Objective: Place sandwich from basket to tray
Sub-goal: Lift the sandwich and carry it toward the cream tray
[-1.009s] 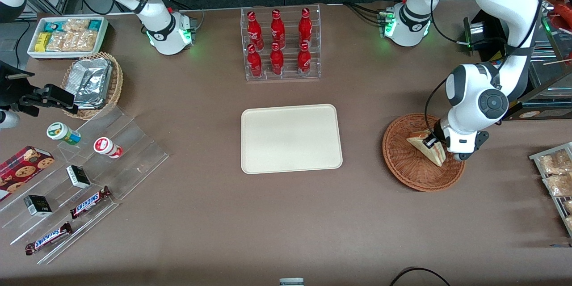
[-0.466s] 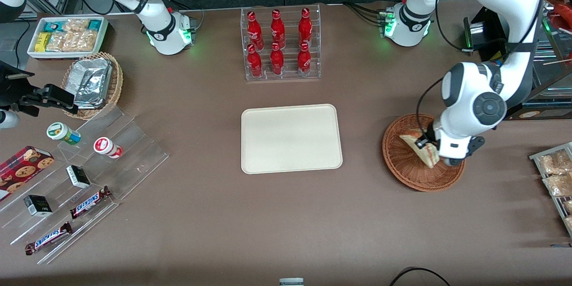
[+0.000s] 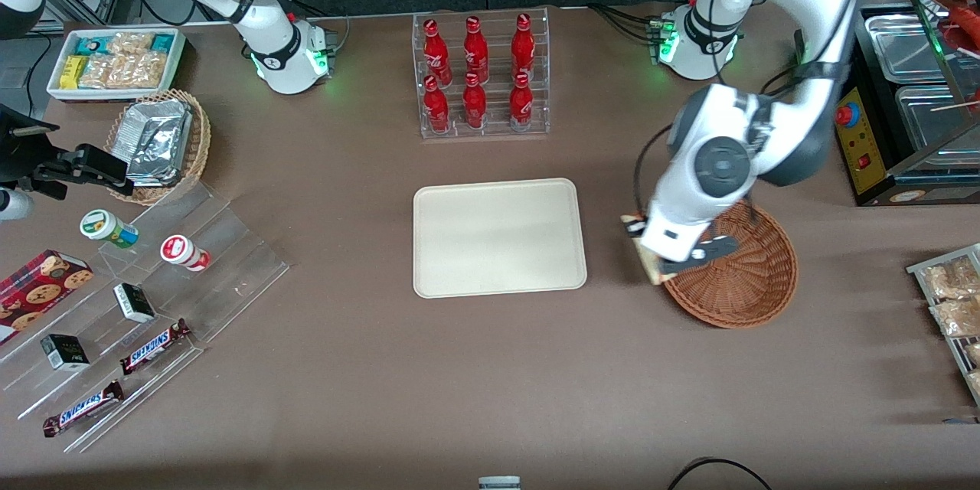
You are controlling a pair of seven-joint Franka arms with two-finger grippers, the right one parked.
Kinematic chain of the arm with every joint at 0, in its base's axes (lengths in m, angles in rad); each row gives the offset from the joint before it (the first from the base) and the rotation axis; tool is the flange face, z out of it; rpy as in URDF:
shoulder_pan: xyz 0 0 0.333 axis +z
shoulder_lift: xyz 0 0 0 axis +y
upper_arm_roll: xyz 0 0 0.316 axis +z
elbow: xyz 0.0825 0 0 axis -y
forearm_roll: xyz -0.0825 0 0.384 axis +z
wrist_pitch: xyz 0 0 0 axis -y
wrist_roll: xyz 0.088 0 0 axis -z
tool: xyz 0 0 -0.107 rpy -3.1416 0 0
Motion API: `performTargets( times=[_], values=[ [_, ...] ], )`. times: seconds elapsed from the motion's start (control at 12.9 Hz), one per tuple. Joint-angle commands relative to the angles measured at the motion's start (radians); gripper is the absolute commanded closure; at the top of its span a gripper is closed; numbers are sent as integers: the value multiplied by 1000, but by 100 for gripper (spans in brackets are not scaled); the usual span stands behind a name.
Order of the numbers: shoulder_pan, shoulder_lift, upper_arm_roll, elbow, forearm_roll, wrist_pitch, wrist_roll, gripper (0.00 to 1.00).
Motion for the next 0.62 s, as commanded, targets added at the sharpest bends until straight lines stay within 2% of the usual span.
performTargets(
  times=[0.0, 0.31, 0.54],
  values=[
    [-75, 135, 0, 175, -35, -39, 56, 100],
    [-118, 278, -69, 337, -29, -48, 72, 100],
    [-208, 404, -76, 497, -24, -125, 23, 100]
  ],
)
